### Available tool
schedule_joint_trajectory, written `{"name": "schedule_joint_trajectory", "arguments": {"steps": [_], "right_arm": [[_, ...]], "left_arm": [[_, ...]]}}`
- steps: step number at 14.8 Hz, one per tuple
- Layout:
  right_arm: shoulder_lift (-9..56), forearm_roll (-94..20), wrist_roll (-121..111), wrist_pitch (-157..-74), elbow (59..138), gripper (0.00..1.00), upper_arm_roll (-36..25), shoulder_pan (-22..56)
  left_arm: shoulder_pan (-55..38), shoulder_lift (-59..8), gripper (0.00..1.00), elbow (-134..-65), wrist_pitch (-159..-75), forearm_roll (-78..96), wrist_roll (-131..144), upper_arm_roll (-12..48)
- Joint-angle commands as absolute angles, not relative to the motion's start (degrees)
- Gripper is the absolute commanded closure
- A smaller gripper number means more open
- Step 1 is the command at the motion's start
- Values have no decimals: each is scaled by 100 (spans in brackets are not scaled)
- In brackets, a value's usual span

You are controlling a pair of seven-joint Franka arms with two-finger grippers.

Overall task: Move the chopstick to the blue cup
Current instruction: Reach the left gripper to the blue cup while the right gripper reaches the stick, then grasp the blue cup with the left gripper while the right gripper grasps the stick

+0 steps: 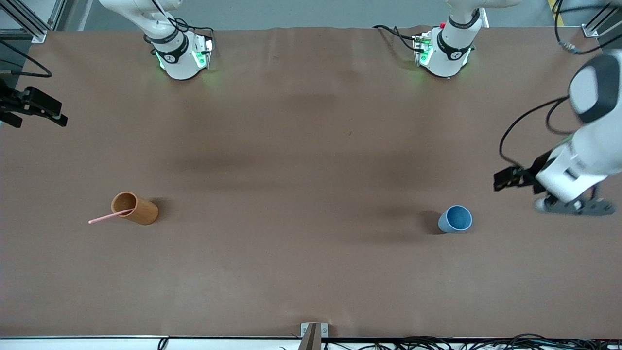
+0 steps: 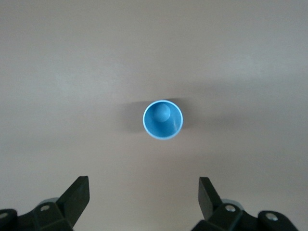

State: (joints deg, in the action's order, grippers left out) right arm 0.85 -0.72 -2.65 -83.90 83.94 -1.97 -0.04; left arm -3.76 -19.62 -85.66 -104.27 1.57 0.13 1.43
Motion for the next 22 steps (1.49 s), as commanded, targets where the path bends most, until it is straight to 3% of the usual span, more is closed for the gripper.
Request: {"name": "schedule_joint_trajectory", "arguments": {"steps": [1,7,11,12,15,16,18,22], "right_arm": [[-114,-62,-325,-8927,9068,0,-229,9],[-132,-62,-325,-10649,10632,3,-229,-150],[350,-149,-308,-11460,10829,8,-229,-456],[499,-236,-282,-11470,10715,7,-229,-492],[1219,-395,-229,-11400,10118,5,-229,-764],[1465,-491,-229,-11399,9942,6,-229,-791],[1896,-763,-237,-11391,9599,10,-229,-887],[2320,-853,227,-11399,9308,39,-229,-809]], "left_arm": [[-378,-2573,0,-8455,-10844,211,53,149],[-343,-3216,0,-9078,-12126,220,62,158],[-352,-3533,2,-9106,-12427,220,70,158],[-352,-3594,12,-9105,-12471,220,70,158],[-360,-3621,75,-9237,-12603,202,176,167],[-360,-3621,88,-9272,-12664,202,167,176],[-369,-3612,99,-9369,-12770,150,150,176],[-439,-3324,100,-9282,-12613,132,193,193]]}}
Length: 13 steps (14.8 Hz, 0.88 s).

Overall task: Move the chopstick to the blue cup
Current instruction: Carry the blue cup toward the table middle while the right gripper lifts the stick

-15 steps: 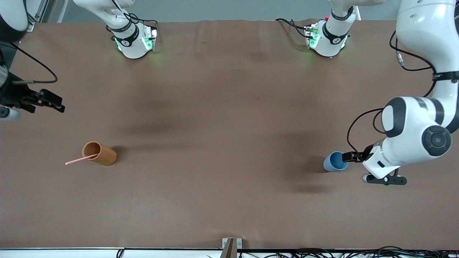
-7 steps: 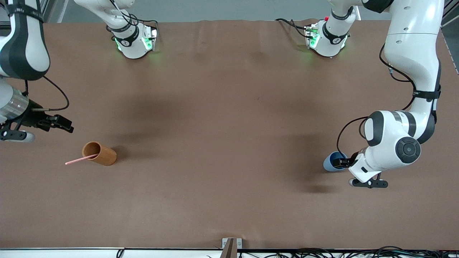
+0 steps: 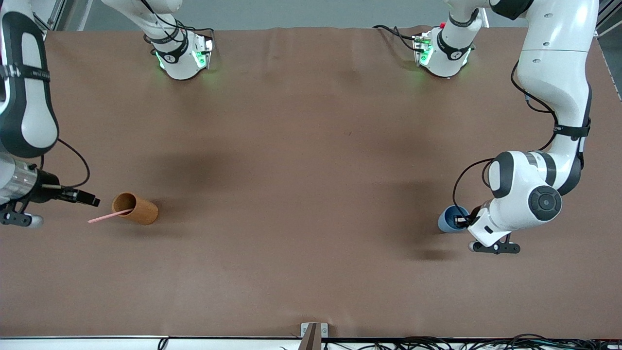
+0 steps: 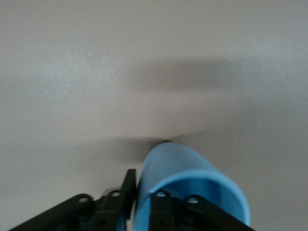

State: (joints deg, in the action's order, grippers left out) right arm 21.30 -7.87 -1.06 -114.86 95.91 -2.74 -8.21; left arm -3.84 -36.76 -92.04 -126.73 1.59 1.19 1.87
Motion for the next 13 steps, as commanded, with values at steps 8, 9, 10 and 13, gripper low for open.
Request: {"name": "schedule_joint_trajectory", "arguments": {"steps": [8,9,10,13], "right_arm": [[2715,-870,554,-11443,8930,64,-220,-817],[2751,-870,571,-11443,8921,65,-220,-817],[2760,-861,580,-11452,8921,65,-220,-817],[2865,-844,589,-11461,8851,65,-220,-826]], "left_arm": [[-702,-3251,100,-8913,-12507,-938,4221,1922],[-790,-3382,100,-8895,-12507,-1210,4732,2108],[-861,-3506,100,-8886,-12516,-1422,5111,2283],[-1465,-3866,100,-8474,-12516,-1512,5947,2470]]}}
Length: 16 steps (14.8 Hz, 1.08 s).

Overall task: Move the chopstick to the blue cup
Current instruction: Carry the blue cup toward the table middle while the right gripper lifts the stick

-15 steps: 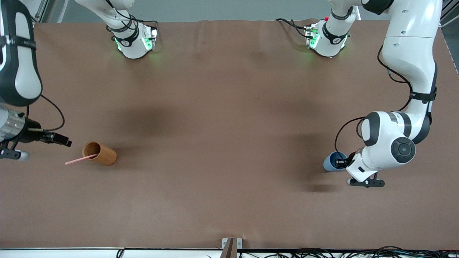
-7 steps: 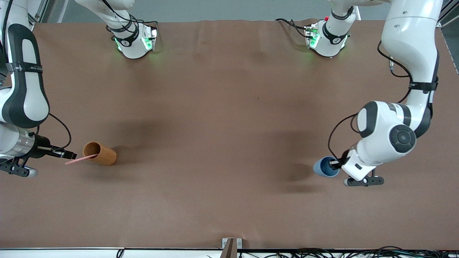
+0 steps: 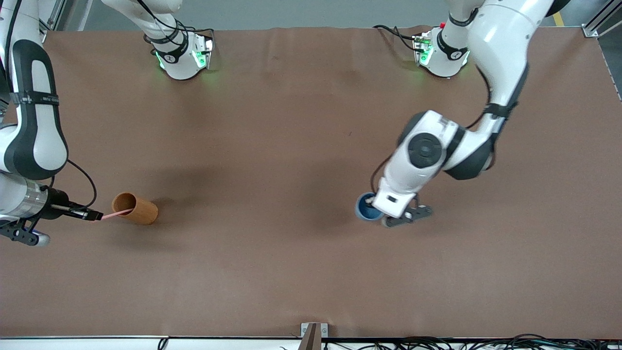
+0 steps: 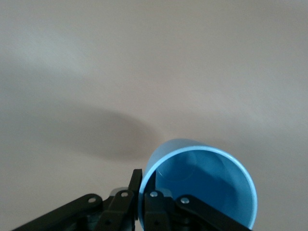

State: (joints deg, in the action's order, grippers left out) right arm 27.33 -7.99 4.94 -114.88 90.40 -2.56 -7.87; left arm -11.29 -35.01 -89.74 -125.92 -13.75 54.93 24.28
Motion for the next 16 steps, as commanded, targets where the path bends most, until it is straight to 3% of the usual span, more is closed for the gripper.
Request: {"name": "schedule_joint_trajectory", "arguments": {"steps": [1,5,11,12,14,16], "right_arm": [[2900,-844,589,-11461,8798,66,-220,-817],[2900,-844,589,-11461,8780,70,-220,-826],[2900,-861,589,-11479,8736,73,-220,-844],[2900,-861,580,-11479,8736,76,-220,-844],[2900,-861,589,-11487,8736,83,-220,-844],[2900,-861,589,-11540,8710,92,-220,-844]], "left_arm": [[-1720,-4093,100,-8246,-12524,-1538,6229,2435],[-2222,-4640,100,-7858,-12551,-2204,7152,2443],[-2303,-4763,98,-7892,-12586,-2680,7594,2470],[-2294,-4790,86,-7893,-12595,-2689,7594,2470],[-2241,-4755,6,-7884,-12595,-2681,7585,2487],[-2163,-4537,0,-7927,-12516,-2628,7611,2514]]}}
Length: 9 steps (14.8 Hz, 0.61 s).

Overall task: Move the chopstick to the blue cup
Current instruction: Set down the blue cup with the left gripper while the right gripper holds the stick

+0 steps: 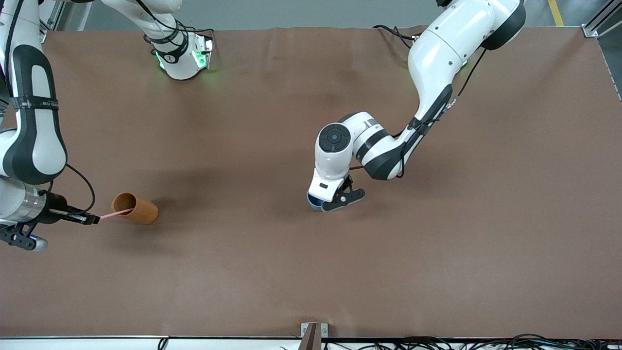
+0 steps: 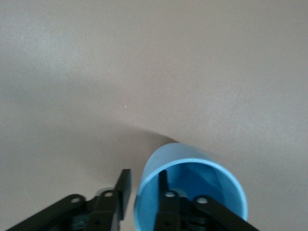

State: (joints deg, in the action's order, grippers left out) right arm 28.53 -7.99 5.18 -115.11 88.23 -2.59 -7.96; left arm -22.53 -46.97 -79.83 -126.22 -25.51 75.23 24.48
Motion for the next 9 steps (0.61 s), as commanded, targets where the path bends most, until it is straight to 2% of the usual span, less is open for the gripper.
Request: {"name": "schedule_joint_trajectory", "arguments": {"steps": [1,3,6,9], "right_arm": [[2900,-861,580,-11540,8701,95,-220,-852],[2900,-853,571,-11531,8658,99,-220,-835],[2804,-817,492,-11461,8420,99,-220,-800],[2208,-608,492,-11234,8429,99,-202,-660]], "left_arm": [[-2127,-4335,0,-7989,-12403,-2611,7585,2531],[-1961,-3808,0,-8007,-11877,-2558,7376,2575],[-1584,-2947,0,-8024,-11165,-1603,5860,2418],[-1512,-2234,0,-8024,-10540,-740,4040,1488]]}}
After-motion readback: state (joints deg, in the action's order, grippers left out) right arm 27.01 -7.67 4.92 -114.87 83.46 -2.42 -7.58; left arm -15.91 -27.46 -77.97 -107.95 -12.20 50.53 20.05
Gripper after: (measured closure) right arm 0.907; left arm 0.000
